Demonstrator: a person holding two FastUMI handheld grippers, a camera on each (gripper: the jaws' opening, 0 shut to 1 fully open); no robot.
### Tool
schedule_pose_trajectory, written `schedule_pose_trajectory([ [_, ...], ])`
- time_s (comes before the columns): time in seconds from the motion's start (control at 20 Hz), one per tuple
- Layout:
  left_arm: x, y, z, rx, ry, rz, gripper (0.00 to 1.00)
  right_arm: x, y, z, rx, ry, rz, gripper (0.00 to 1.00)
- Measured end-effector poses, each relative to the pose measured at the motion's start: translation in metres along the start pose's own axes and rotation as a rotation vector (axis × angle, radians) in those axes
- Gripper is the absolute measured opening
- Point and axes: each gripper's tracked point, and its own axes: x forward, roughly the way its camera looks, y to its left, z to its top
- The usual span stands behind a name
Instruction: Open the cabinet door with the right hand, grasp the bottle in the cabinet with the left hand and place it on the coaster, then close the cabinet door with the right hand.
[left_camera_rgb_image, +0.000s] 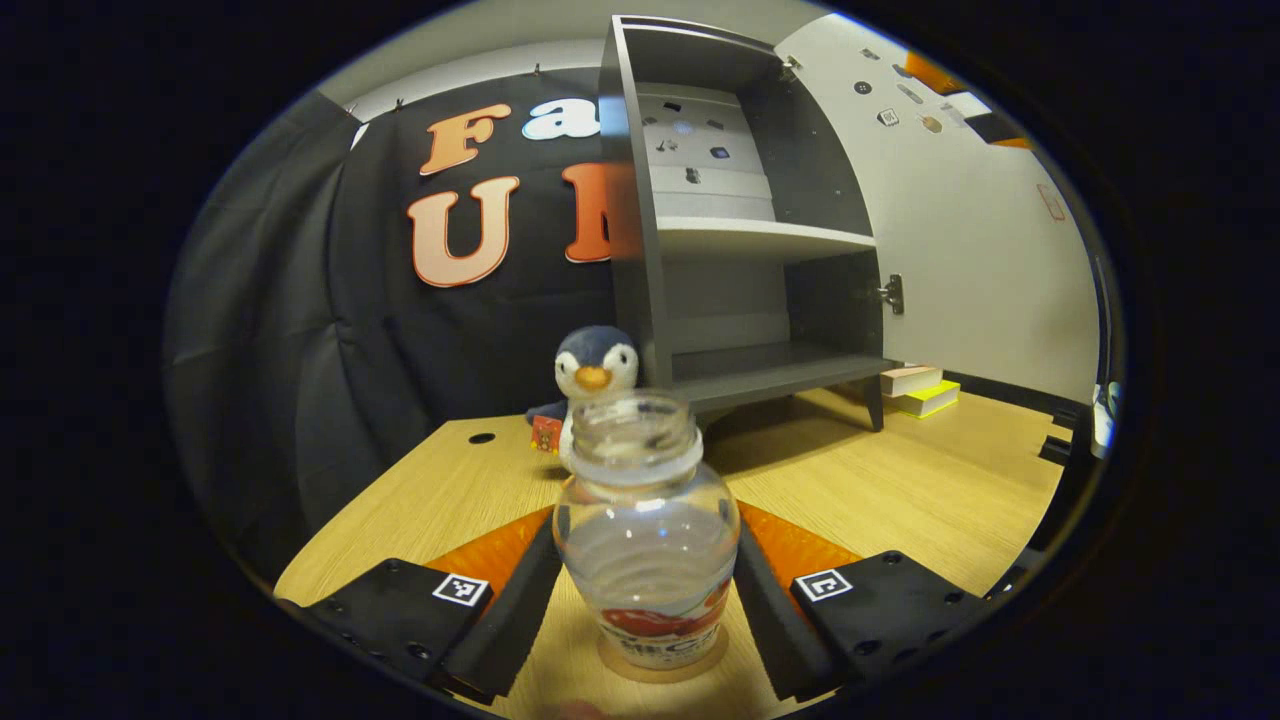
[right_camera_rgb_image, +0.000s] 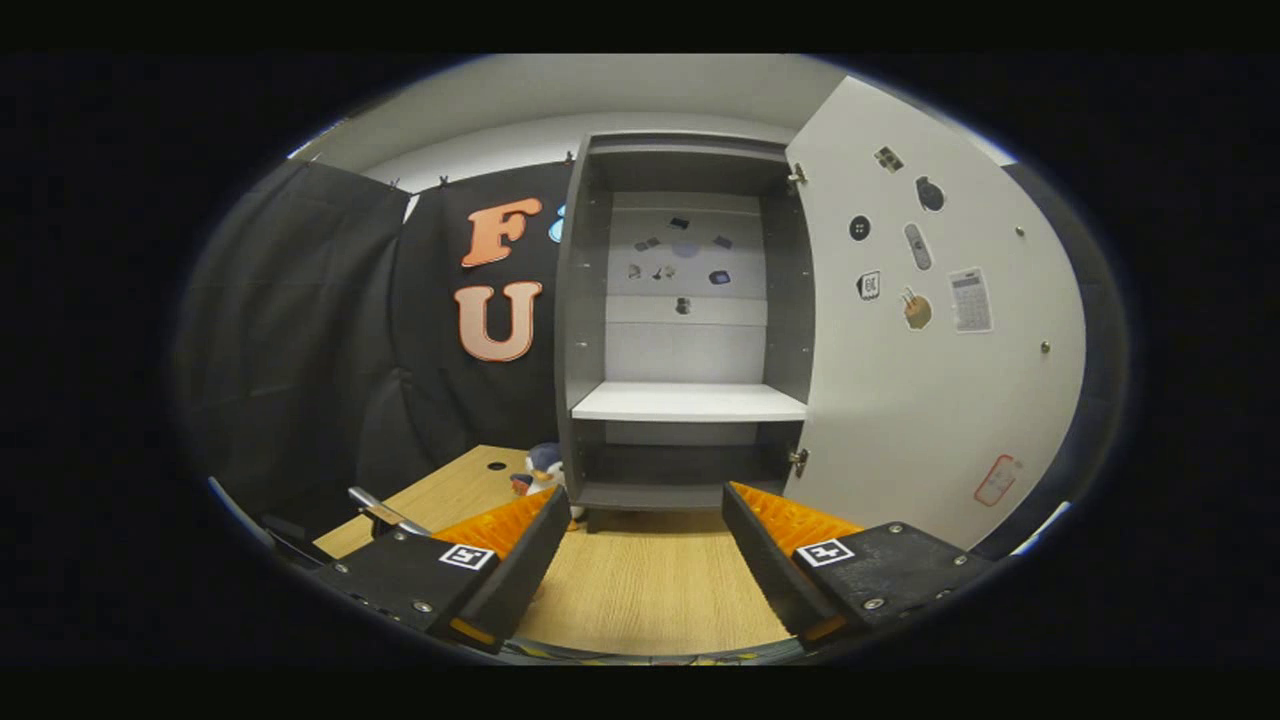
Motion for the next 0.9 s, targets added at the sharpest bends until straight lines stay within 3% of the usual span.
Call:
schedule_pose_trajectory([
  [0.65,-0.012,-0.011,0.136,-0.009,-0.164,0.016,0.96,-0.039,-0.061,0.022,0.019,-0.101,-0.084,0.94],
  [0.7,-0.015,-0.016,0.147,-0.011,-0.173,0.010,0.95,-0.043,-0.066,0.025,0.018,-0.115,-0.089,0.90],
  [0.75,-0.019,-0.018,0.158,-0.015,-0.187,0.012,0.95,-0.047,-0.072,0.029,0.018,-0.130,-0.092,0.94],
  [0.9,-0.029,-0.028,0.186,-0.020,-0.208,0.016,0.95,-0.062,-0.093,0.043,0.024,-0.180,-0.118,0.94],
])
